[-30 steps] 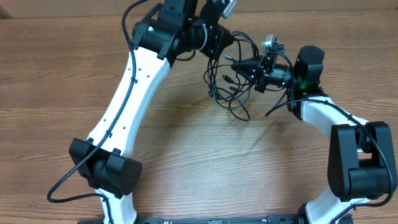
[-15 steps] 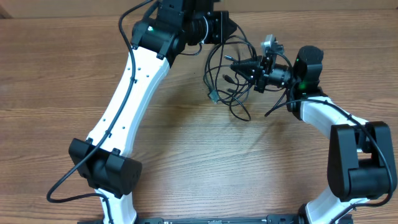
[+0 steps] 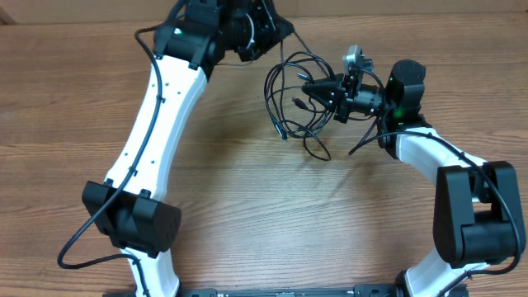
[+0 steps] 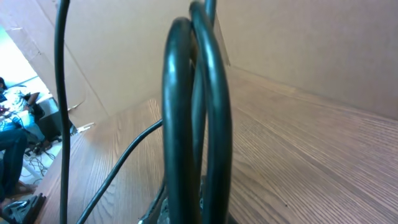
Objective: Untangle cables
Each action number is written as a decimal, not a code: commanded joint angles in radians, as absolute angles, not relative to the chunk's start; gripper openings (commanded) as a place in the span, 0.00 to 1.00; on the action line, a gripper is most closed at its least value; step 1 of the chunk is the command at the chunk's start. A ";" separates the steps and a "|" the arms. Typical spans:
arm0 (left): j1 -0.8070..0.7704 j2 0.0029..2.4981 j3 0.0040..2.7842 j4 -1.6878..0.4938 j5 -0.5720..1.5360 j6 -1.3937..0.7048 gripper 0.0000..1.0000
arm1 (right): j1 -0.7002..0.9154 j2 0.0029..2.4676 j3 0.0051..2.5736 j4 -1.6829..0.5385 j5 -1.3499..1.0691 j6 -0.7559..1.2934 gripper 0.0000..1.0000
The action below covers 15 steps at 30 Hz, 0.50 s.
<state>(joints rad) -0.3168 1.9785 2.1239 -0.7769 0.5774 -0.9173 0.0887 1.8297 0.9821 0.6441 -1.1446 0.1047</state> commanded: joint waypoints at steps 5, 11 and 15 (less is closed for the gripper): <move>-0.223 1.963 2.171 -0.787 0.601 -0.813 0.04 | 0.079 1.808 0.983 0.638 -1.160 0.105 0.04; -0.222 1.963 2.171 -0.844 0.603 -0.621 0.04 | 0.079 1.808 0.983 0.638 -1.160 0.104 0.04; -0.222 1.963 2.171 -0.869 0.603 -0.597 0.14 | 0.079 1.808 0.983 0.638 -1.160 0.104 0.04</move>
<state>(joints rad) -0.2569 1.9793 2.1273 -0.8703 0.6292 -0.6739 0.0929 1.8297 0.9817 0.6422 -1.1496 0.1051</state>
